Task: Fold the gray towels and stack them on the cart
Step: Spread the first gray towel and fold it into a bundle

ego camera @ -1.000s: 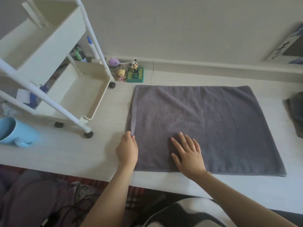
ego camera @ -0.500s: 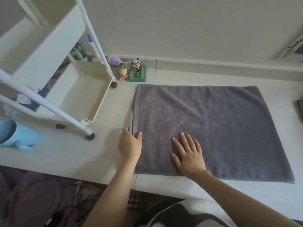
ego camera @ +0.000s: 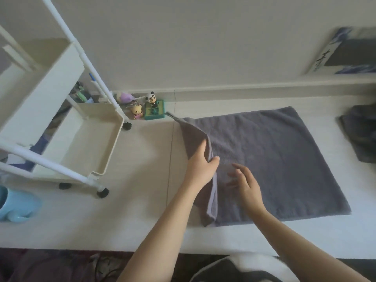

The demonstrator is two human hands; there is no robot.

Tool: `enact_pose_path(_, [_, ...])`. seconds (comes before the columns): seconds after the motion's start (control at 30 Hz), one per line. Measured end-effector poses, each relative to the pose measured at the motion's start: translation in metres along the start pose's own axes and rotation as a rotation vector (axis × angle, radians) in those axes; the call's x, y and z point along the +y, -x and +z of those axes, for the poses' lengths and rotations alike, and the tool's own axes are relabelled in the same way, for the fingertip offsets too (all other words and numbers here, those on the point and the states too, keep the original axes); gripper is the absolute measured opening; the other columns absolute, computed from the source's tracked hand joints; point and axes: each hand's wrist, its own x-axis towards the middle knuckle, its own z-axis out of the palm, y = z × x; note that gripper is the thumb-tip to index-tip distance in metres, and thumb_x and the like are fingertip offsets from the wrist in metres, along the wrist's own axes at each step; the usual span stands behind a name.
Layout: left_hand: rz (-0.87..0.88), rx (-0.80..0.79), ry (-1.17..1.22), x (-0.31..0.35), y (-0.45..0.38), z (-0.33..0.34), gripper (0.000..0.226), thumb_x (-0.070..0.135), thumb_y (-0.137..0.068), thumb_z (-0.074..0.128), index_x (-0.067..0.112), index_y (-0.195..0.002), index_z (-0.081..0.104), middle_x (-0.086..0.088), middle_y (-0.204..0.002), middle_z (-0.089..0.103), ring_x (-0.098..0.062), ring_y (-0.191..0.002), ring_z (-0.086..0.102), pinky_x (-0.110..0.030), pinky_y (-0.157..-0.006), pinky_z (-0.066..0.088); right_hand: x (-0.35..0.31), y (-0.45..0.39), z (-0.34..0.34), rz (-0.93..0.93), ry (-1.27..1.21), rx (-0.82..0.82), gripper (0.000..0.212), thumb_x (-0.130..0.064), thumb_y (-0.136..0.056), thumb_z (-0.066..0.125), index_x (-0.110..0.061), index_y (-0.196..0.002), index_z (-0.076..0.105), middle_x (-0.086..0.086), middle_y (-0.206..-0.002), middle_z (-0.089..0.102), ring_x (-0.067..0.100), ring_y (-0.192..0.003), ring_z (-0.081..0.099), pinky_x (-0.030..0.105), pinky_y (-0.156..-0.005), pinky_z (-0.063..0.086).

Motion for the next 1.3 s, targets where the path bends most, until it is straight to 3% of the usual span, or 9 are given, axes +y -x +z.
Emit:
enact_pose_path(0.13, [0.047, -0.208, 0.06, 0.025, -0.006, 0.062, 0.067, 0.026, -0.091, 0.057, 0.02, -0.15, 0.025, 0.004, -0.146, 0.042, -0.013, -0.138, 0.034, -0.027, -0.112, 0.027, -0.01, -0.001, -0.035, 0.198, -0.221, 0.115, 0.036, -0.032, -0.101, 0.03, -0.022, -0.113, 0.062, 0.007, -0.099, 0.068, 0.02, -0.081, 0.065, 0.029, -0.067, 0.051])
enact_pose_path(0.27, [-0.067, -0.346, 0.053, 0.013, -0.006, 0.101, 0.056, 0.029, -0.094, 0.05, 0.019, -0.147, 0.031, 0.003, -0.092, 0.063, -0.02, -0.1, 0.063, -0.037, -0.096, 0.047, -0.003, 0.0, -0.06, 0.418, -0.121, 0.068, 0.045, -0.047, -0.098, 0.031, -0.019, -0.117, 0.06, 0.001, -0.116, 0.057, 0.016, -0.104, 0.055, 0.027, -0.087, 0.034])
enact_pose_path(0.43, [0.12, -0.043, -0.49, -0.022, -0.018, 0.096, 0.042, 0.022, -0.094, 0.047, 0.015, -0.135, 0.049, -0.008, -0.135, 0.047, -0.027, -0.127, 0.041, -0.036, -0.106, 0.03, 0.02, -0.003, -0.06, 0.283, 0.524, -0.045, 0.033, -0.038, -0.091, 0.055, -0.012, -0.111, 0.046, 0.006, -0.108, 0.06, 0.024, -0.094, 0.057, 0.034, -0.079, 0.048])
enact_pose_path(0.53, [0.185, -0.084, -0.812, -0.032, -0.02, 0.091, 0.05, 0.03, -0.095, 0.043, 0.019, -0.143, 0.038, -0.008, -0.15, 0.031, -0.027, -0.136, 0.028, -0.038, -0.109, 0.022, 0.023, -0.005, -0.071, 0.271, 0.672, -0.018, 0.031, -0.033, -0.093, 0.053, -0.014, -0.116, 0.043, 0.007, -0.11, 0.062, 0.028, -0.098, 0.059, 0.032, -0.07, 0.045])
enact_pose_path(0.73, [0.378, -0.243, -1.01, -0.002, -0.006, 0.116, 0.038, 0.035, -0.095, 0.04, 0.009, -0.117, 0.056, -0.012, -0.116, 0.058, -0.033, -0.107, 0.054, -0.037, -0.091, 0.038, 0.037, -0.025, -0.145, 0.249, 1.033, 0.093, 0.038, -0.036, -0.091, 0.053, -0.022, -0.125, 0.045, 0.006, -0.115, 0.064, 0.027, -0.109, 0.057, 0.033, -0.085, 0.041])
enact_pose_path(0.9, [0.429, -0.48, -0.907, 0.028, 0.006, 0.149, 0.033, 0.031, -0.094, 0.043, 0.009, -0.096, 0.067, -0.014, -0.102, 0.067, -0.033, -0.098, 0.058, -0.035, -0.088, 0.042, 0.049, -0.045, -0.195, 0.188, 1.246, 0.239, 0.025, -0.032, -0.092, 0.049, -0.025, -0.115, 0.055, 0.0, -0.114, 0.064, 0.024, -0.112, 0.05, 0.035, -0.098, 0.027])
enact_pose_path(1.0, [0.569, -0.256, -0.742, 0.021, -0.003, 0.158, 0.025, 0.024, -0.084, 0.048, 0.011, -0.08, 0.069, -0.01, -0.086, 0.062, -0.033, -0.086, 0.058, -0.039, -0.078, 0.05, 0.059, -0.051, -0.208, 0.141, 1.239, 0.217, 0.026, -0.035, -0.095, 0.044, -0.025, -0.116, 0.055, 0.0, -0.116, 0.061, 0.023, -0.119, 0.047, 0.04, -0.111, 0.012])
enact_pose_path(1.17, [0.375, -0.088, -0.904, 0.007, -0.043, 0.146, 0.045, 0.032, -0.092, 0.051, 0.015, -0.134, 0.049, -0.01, -0.137, 0.048, -0.029, -0.128, 0.042, -0.047, -0.112, 0.017, 0.067, -0.055, -0.225, 0.133, 1.186, 0.278, 0.026, -0.039, -0.094, 0.043, -0.021, -0.107, 0.055, 0.002, -0.112, 0.062, 0.024, -0.117, 0.048, 0.043, -0.112, 0.01])
enact_pose_path(1.3, [0.366, -0.064, -0.951, -0.013, -0.062, 0.126, 0.035, 0.045, -0.082, 0.058, 0.013, -0.092, 0.067, -0.014, -0.091, 0.064, -0.037, -0.091, 0.06, -0.055, -0.097, 0.037, 0.068, -0.058, -0.238, 0.175, 1.186, 0.25, 0.03, -0.044, -0.093, 0.045, -0.02, -0.106, 0.056, 0.005, -0.112, 0.062, 0.028, -0.112, 0.05, 0.038, -0.1, 0.026])
